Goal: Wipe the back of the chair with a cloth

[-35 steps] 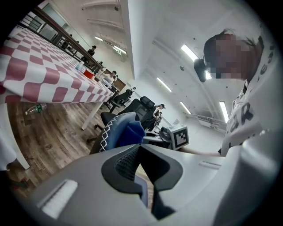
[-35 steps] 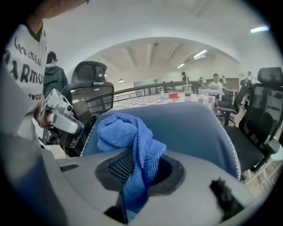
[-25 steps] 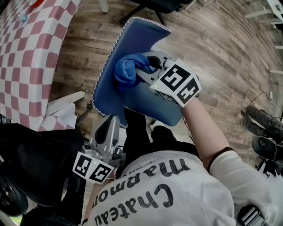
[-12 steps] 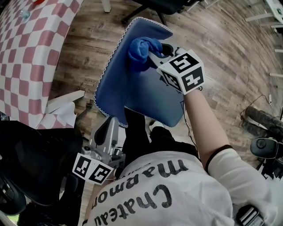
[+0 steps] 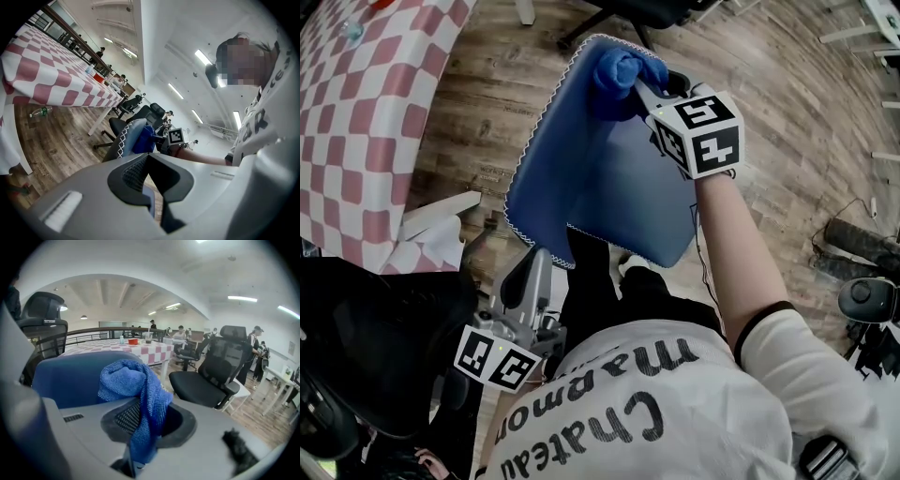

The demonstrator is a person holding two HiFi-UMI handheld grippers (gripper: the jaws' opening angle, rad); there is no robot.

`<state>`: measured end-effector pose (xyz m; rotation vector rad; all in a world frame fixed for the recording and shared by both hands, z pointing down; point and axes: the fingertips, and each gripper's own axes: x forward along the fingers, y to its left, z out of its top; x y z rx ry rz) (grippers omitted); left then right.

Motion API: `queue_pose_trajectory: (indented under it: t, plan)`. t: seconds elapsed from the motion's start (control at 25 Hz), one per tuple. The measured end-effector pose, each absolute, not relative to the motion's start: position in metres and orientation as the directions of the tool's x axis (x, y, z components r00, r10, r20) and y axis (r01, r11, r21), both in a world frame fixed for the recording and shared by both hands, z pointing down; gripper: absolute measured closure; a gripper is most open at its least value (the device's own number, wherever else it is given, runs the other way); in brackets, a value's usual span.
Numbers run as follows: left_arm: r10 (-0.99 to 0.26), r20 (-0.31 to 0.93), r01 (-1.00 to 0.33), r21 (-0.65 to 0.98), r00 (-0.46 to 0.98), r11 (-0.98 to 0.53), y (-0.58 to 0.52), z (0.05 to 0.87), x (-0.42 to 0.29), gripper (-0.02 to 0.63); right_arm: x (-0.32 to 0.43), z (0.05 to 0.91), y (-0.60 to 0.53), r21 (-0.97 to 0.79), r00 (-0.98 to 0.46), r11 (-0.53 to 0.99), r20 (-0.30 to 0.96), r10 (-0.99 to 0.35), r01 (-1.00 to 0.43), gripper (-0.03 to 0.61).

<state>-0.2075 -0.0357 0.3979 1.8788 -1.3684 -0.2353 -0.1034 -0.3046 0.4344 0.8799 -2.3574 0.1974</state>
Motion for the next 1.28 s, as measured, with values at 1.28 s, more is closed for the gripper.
queue_pose_trajectory:
  t: [1.28]
  plan:
    - [-0.895, 0.295, -0.758, 0.648, 0.335, -0.071, 0.001, 0.386, -0.190, 0.609, -0.171, 0.419, -0.003, -0.212, -0.839, 0.966, 0.491, 0.235, 0.146, 0.492]
